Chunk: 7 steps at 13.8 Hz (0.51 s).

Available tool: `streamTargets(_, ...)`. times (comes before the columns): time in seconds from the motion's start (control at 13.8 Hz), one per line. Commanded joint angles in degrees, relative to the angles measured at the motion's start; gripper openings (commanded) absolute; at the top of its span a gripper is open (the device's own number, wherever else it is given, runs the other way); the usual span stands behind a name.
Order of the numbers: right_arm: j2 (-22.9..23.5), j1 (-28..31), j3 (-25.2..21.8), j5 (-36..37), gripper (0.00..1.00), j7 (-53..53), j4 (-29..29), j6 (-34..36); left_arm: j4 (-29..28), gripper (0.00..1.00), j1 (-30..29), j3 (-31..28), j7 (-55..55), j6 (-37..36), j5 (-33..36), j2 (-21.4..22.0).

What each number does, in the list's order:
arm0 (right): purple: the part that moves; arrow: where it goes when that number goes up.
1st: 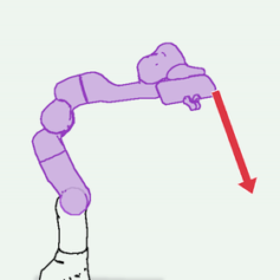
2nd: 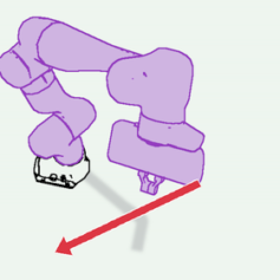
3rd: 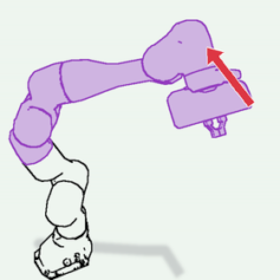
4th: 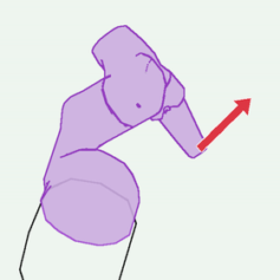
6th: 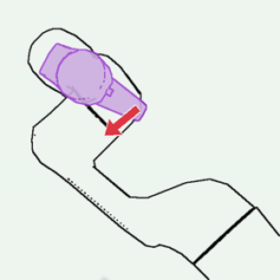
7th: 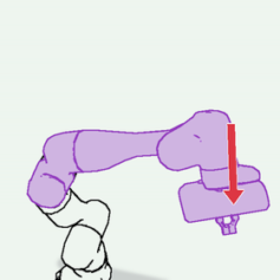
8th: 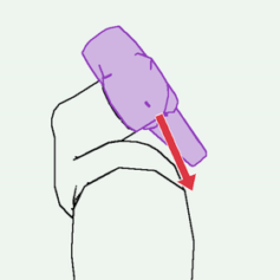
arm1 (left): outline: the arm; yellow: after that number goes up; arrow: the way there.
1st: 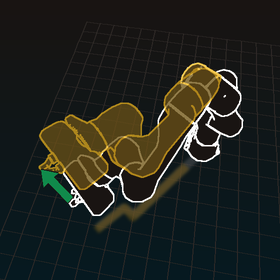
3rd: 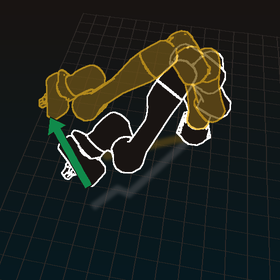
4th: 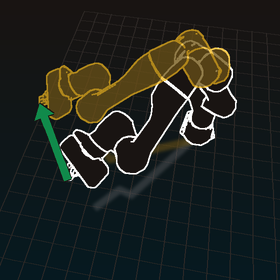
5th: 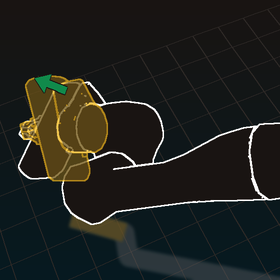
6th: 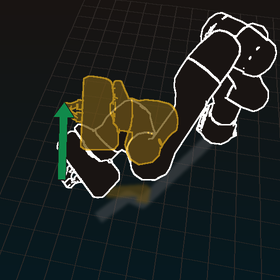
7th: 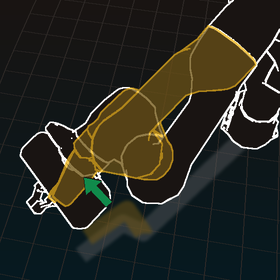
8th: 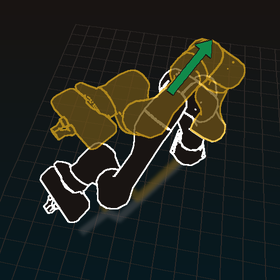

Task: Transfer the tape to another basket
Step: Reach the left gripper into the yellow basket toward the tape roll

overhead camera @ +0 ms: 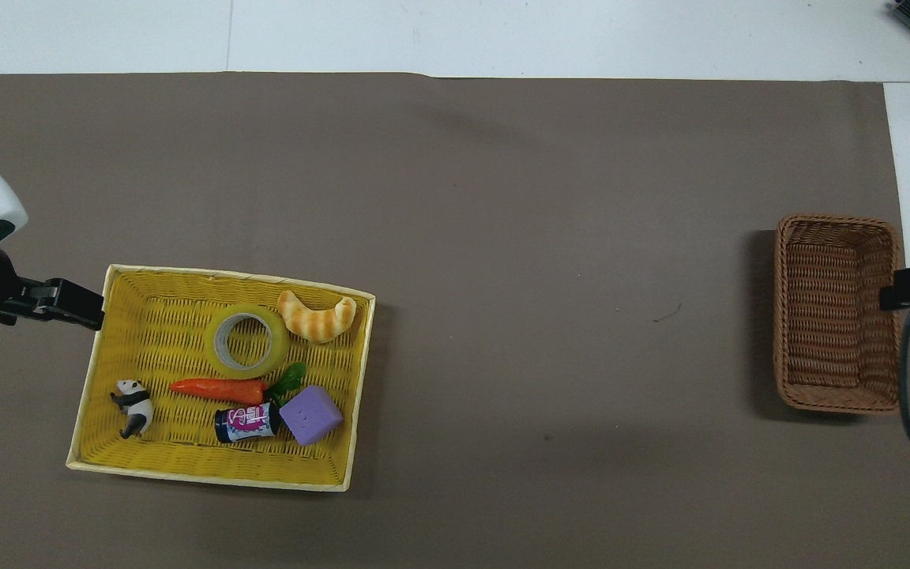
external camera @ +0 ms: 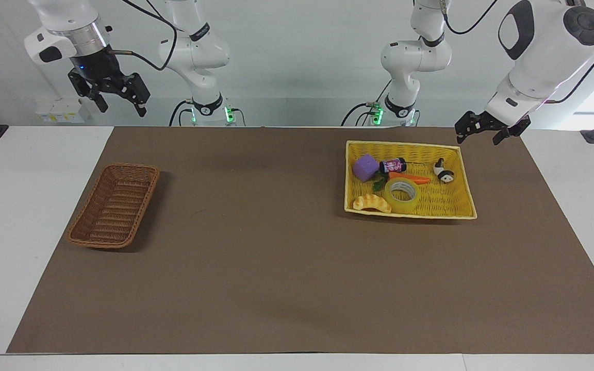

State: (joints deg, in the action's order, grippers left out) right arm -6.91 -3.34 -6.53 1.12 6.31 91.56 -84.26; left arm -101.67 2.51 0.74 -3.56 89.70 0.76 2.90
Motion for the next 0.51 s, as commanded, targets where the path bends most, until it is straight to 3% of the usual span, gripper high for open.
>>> streamTargets(0.0, -1.09, 0.7, 0.29, -0.07, 1.0, -0.95, 1.34, -0.56, -7.38, 1.0, 0.56, -0.65, -0.66, 6.61, -0.15, 3.34)
streamTargets(0.44, -1.09, 0.7, 0.29, -0.15, 1.0, -1.04, 1.34, -0.56, -17.49, 1.0, 2.39, -0.65, 3.73, 21.19, -1.02, 3.6)
